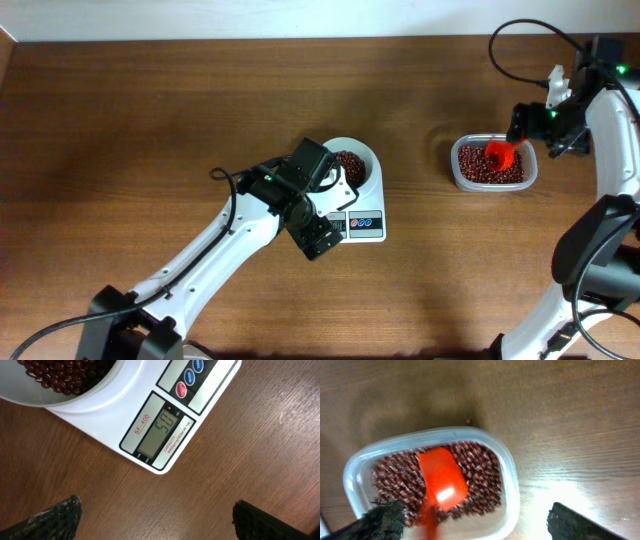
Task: Scoop item into bowl and weigh 50g on scale
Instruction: 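Lower the red scoop into the tub and release it with the right gripper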
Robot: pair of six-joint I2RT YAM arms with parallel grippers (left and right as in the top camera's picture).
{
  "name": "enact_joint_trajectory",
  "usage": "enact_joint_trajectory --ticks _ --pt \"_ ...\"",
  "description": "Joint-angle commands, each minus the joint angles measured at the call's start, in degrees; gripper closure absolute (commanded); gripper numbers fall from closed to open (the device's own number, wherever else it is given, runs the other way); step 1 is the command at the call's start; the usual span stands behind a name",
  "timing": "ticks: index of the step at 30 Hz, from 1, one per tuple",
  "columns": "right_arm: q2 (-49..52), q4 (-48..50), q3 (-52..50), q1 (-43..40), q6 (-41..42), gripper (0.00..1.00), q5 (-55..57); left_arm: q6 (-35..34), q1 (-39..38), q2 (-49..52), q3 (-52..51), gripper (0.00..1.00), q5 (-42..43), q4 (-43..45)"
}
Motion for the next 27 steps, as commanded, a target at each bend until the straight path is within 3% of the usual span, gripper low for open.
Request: enact_joint_trajectory --ticks 1,6,8,11,18,27 --pt "0.13 -2.27 1.18 -0.33 0.28 0.0 2.78 0.74 -0.13 -0.35 -0.39 0.01 -0.2 0.11" --pt "0.15 5.4 1.18 -0.35 3.87 0.01 13.0 0.74 -0.13 -0.35 -0.39 0.01 -0.2 0.11" --pt "0.15 6.38 1.18 -0.2 5.42 0.01 6.36 0.74 -0.13 -0.35 -0.39 0.01 -0.2 0.11" --pt "0.17 -0.13 1.18 0.15 5.44 0.01 -13.53 0.74 -0.13 -0.35 -0.39 0.01 -0.2 0.11" --pt "0.2 -9.2 1.16 3.06 5.4 0.01 -13.35 0.74 -0.13 -0.35 -0.39 0.01 -0.2 0.11" --pt "0.2 -10.25 -3.78 10.51 4.98 0.01 -10.45 0.74 -0.13 -0.35 -0.39 0.01 -0.2 0.11"
